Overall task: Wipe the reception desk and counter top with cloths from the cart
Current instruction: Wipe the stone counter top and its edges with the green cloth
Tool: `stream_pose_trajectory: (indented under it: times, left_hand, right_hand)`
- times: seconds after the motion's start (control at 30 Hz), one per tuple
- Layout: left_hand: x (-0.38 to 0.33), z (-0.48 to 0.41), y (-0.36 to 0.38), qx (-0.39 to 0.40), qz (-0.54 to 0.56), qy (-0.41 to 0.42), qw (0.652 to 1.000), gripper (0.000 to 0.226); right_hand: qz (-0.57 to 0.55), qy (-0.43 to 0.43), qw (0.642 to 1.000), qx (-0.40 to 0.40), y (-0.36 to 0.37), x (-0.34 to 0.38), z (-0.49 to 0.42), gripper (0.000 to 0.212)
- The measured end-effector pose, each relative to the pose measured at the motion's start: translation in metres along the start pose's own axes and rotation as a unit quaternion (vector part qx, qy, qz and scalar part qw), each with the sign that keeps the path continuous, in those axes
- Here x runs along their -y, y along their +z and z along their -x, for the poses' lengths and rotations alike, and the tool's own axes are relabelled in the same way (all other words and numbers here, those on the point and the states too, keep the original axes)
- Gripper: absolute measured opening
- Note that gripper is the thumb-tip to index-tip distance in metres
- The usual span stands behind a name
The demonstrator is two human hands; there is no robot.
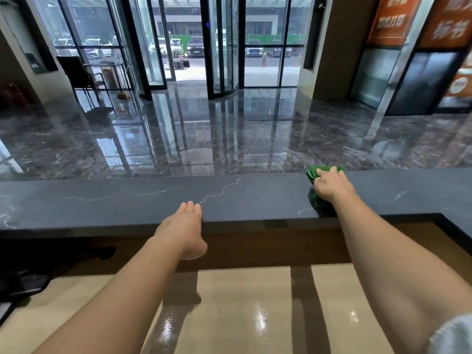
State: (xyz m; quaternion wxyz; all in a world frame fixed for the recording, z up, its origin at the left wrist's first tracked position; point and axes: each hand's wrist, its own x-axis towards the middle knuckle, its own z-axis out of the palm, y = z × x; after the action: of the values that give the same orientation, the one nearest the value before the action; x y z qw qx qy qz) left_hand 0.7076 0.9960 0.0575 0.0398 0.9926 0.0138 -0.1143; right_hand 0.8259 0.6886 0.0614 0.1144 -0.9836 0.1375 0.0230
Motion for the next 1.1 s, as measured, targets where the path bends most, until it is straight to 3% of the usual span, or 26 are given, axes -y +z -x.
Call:
stream_pose_trajectory:
  times: [0.1,0.37,0.57,0.73,1.1]
  left_hand:
    - [0.002,-0.001,-0.002,0.006,-0.004,0.009,1.000,0.087]
    - [0.002,-0.001,-0.005,0.030,-0.020,0.012,0.999,0.089]
    - [-0.002,-0.003,-0.021,0.024,-0.076,0.018,0.997,0.053]
    - [-0.034,0.002,-0.017,-0.007,-0.087,0.073,0.993,0.055]
    - [-0.153,-0.009,-0.018,-0.029,-0.093,0.158,0.983,0.074]
  right_hand:
    - [0.008,-0.033,0.999,-0.009,0.010,0.039,0.022,0.050]
    - [-0.008,-0.235,0.971,0.027,0.053,0.169,0.101,0.049]
    - [0.002,-0.303,0.951,0.060,0.053,0.149,0.106,0.051]
    - [0.003,-0.268,0.963,0.040,0.031,0.083,0.099,0.051]
    - [-0.012,-0.059,0.998,0.011,-0.026,-0.119,0.043,0.050]
